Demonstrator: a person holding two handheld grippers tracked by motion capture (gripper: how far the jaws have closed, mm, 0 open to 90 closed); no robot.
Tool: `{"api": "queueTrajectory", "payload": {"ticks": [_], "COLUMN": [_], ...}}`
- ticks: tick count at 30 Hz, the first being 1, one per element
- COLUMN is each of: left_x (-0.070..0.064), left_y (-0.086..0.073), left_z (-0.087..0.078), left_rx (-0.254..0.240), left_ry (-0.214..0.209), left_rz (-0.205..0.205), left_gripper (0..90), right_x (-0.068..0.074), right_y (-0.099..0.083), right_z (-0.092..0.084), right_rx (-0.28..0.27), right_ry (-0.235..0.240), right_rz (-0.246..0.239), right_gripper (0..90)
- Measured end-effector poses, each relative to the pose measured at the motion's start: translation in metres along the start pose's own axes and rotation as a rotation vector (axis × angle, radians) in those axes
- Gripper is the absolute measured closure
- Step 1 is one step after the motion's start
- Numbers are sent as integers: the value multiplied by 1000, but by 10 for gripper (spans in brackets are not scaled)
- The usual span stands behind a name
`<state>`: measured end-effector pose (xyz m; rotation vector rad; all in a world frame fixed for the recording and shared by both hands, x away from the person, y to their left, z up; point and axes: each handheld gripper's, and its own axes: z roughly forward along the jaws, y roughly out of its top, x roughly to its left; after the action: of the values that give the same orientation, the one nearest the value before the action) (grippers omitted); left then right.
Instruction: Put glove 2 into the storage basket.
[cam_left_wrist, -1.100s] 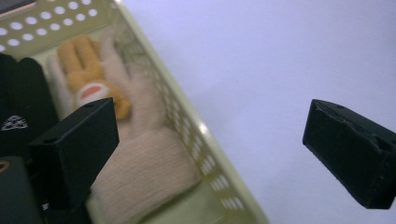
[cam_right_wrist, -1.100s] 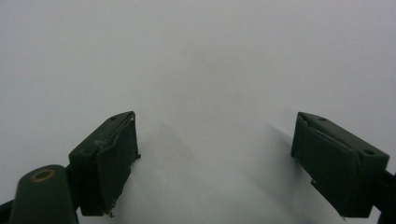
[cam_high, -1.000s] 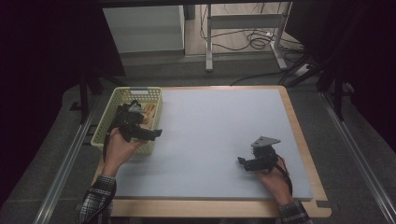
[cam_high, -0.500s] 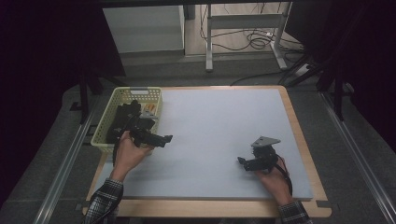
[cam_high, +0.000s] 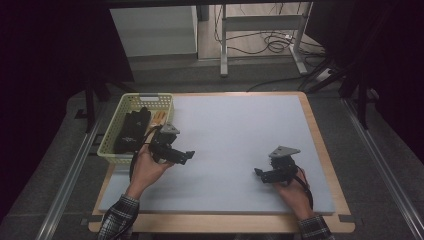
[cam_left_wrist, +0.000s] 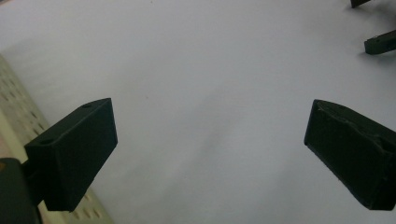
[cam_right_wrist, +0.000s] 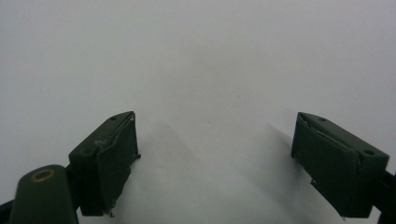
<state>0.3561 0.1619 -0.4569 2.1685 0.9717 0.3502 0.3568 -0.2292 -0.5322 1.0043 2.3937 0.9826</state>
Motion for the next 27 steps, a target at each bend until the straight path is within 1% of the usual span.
{"api": "queueTrajectory", "payload": {"ticks": [6,11,15,21,27], "left_x": [-7,-13,-16,-20,-27], "left_y": [-1,-4,-6,-9,-12], "left_z": [5,10,14,19,24], "left_rx": [-3,9,4,6,6], "left_ry": [-11,-13,-27,-47,-64], "left_rz": [14,33,29,34,47], "left_gripper": [29,26,25,22,14], "right_x": [0,0,0,0,0], "right_y": [0,0,0,0,0], "right_z": [0,0,0,0,0], "right_rx": [0,0,0,0,-1], "right_ry": [-1,-2,-2,-2,-3], "right_rz": [-1,-2,-2,-4,-3], "right_gripper": [141,141,141,141,141]}}
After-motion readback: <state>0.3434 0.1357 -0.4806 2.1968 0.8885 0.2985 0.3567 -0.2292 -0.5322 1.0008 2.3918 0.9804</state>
